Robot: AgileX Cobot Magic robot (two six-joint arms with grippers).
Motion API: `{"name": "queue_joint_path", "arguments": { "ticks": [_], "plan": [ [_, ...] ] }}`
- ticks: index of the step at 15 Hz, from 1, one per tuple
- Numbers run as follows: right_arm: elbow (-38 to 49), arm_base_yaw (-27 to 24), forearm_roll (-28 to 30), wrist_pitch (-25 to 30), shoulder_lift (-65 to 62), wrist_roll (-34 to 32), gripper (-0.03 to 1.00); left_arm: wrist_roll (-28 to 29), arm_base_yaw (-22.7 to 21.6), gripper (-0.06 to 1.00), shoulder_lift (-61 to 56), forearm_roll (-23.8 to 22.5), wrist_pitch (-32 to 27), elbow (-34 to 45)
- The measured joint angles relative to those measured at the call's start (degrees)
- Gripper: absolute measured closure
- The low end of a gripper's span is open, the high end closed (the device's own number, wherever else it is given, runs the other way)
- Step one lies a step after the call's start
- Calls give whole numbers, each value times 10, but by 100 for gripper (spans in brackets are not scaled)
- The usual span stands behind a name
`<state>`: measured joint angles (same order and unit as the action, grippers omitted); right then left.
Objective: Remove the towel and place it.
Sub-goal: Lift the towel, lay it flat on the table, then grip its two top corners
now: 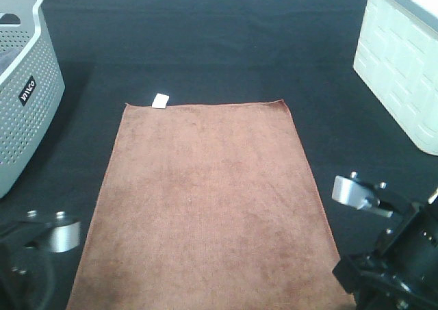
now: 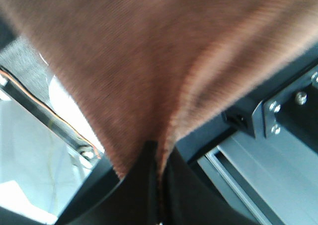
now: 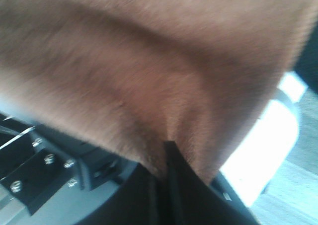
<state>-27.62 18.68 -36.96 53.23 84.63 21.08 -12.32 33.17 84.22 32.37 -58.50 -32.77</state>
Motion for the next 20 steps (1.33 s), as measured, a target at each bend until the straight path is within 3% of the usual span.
{"name": "queue_joint_path", "arguments": {
  "ticks": [1,4,9,11,13,14,16,20],
  "plan": [
    [19,0,-29,-21,3,16,97,0,23,94,20,1,10,-19],
    [37,0,-46,-43,3,29,97,1,40,94,37,5,19,-32],
    [45,0,-63,-44,3,38,93,1,45,92,42,33,32,-33],
    [45,0,-69,-43,3,38,77,1,45,70,42,50,36,-33],
    [45,0,-70,-44,3,36,50,18,45,40,42,60,44,-33],
    [45,0,-70,-47,3,31,31,27,45,24,42,60,44,-33],
    [45,0,-68,-57,3,28,17,29,45,18,42,60,44,-33],
    [10,-1,-34,-57,4,17,14,28,45,17,42,44,40,-52]
  ]
}}
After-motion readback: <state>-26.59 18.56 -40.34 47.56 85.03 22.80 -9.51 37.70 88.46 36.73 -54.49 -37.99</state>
